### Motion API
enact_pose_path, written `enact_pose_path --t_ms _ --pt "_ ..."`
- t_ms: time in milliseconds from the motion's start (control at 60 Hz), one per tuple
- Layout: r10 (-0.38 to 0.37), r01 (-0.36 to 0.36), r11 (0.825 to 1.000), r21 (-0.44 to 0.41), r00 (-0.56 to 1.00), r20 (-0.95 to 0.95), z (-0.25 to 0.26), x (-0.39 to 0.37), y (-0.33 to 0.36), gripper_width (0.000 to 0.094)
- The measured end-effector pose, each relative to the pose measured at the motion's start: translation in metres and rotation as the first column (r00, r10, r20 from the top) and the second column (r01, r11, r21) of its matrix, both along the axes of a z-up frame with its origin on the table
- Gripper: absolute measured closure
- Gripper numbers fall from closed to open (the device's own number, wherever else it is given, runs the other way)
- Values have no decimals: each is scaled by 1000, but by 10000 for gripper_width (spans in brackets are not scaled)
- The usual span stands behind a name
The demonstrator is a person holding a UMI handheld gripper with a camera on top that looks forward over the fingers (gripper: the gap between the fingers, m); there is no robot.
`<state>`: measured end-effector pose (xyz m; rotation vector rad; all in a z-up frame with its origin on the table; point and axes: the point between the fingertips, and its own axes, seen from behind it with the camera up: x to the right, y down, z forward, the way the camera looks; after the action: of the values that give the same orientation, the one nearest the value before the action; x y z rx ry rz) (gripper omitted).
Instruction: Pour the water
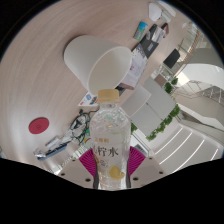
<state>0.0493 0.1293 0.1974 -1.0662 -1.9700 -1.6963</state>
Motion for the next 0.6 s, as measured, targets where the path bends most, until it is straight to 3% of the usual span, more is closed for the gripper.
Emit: enact_pose_path --t_ms 117,250,267,317,400,450,500,567,600 --pt "22 -22 1000 -6 998 -65 0 -7 6 575" --pt "35 13 995 101 886 -462 32 -14 24 575" --pt "59 42 984 173 840 -539 36 -13 14 575" --pt "82 109 973 205 665 -743 56 -8 11 572" --pt "56 203 975 87 153 -987 60 7 18 541" --pt "82 220 974 47 -155 -984 60 13 3 558" --pt "79 197 980 7 -363 -928 56 30 4 503" --pt "112 209 978 -1 -529 -841 26 51 -3 485" --pt "85 212 977 -41 -551 -830 28 66 3 473"
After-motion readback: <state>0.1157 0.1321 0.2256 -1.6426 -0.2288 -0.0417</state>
